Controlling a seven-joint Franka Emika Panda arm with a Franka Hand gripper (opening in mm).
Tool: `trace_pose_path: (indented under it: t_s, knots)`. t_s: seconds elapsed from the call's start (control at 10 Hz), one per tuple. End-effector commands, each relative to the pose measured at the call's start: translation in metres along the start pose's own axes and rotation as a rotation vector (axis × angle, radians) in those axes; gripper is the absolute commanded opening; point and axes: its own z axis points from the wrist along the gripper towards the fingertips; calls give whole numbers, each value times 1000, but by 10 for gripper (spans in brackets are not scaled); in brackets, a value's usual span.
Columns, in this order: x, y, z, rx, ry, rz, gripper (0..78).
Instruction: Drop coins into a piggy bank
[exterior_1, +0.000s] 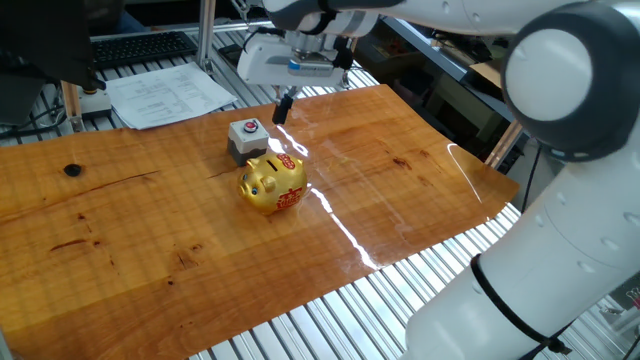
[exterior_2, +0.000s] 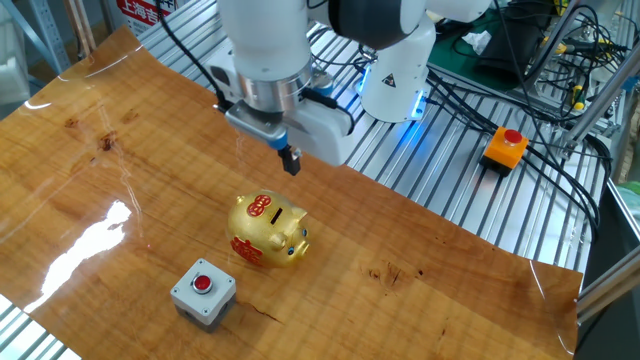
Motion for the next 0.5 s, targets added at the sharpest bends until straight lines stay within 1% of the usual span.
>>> trace_pose_path:
  t_s: [0.1,0.2,0.4,0.5]
  knots:
    - [-16,-1,-9,13,-4,8,0]
    - [-23,-1,-11,12,3,3,0]
    - [-31,-2,-11,13,3,8,0]
    - [-32,-3,-11,13,3,8,0]
